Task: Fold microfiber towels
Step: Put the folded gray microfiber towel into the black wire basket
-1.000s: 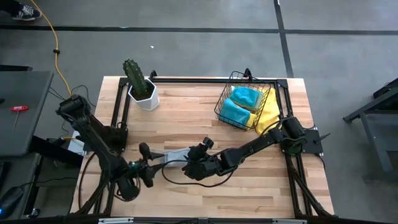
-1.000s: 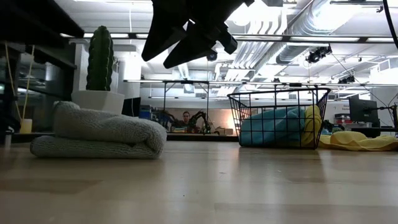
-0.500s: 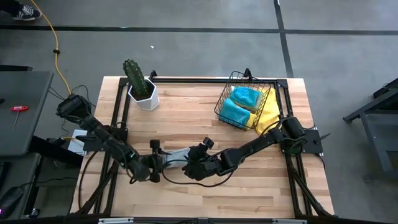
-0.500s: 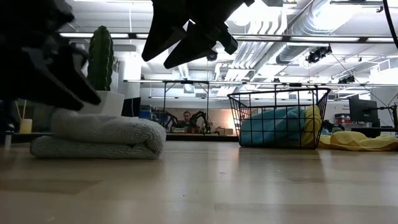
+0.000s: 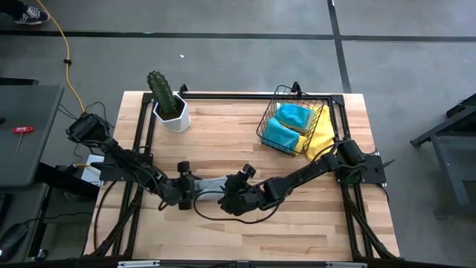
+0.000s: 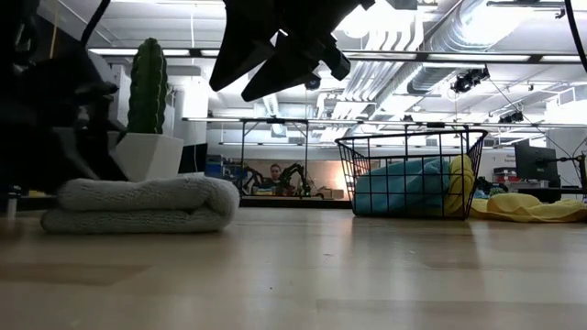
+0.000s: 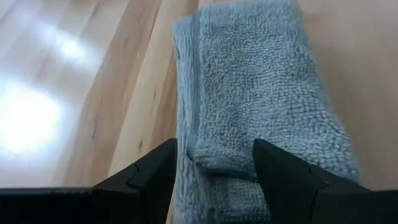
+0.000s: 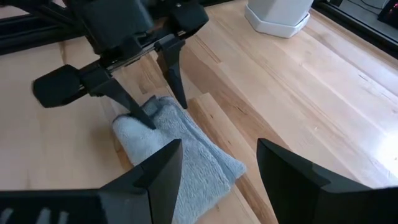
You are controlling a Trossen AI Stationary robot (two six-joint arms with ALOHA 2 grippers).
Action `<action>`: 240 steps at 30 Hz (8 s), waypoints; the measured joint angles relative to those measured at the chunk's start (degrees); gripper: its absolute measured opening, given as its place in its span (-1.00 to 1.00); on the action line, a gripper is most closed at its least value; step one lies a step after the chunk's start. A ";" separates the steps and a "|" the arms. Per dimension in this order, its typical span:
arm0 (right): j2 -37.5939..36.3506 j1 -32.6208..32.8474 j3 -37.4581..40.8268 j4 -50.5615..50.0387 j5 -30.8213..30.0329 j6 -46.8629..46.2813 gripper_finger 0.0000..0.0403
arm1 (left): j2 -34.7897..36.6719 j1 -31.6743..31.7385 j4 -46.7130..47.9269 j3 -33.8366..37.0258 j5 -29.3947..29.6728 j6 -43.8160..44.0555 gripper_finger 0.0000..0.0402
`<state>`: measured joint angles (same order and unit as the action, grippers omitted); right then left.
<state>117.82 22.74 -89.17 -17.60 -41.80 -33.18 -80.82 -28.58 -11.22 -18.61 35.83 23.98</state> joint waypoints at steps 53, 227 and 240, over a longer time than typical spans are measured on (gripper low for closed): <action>-2.14 -4.57 30.56 41.00 18.11 -43.51 -0.01 | 0.00 1.31 4.08 0.94 -0.46 4.38 -0.01; -29.31 -48.62 24.97 -43.86 9.04 -36.39 -1.00 | 38.32 -16.02 26.77 -13.09 17.27 -7.66 -0.01; -29.31 -49.44 22.93 -46.73 8.61 -33.37 -0.44 | 38.34 -16.02 26.77 -13.09 17.27 -7.66 -0.01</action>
<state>88.51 -26.70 -66.23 -64.33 -33.19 -66.56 -42.48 -44.60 15.55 -31.70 53.10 16.32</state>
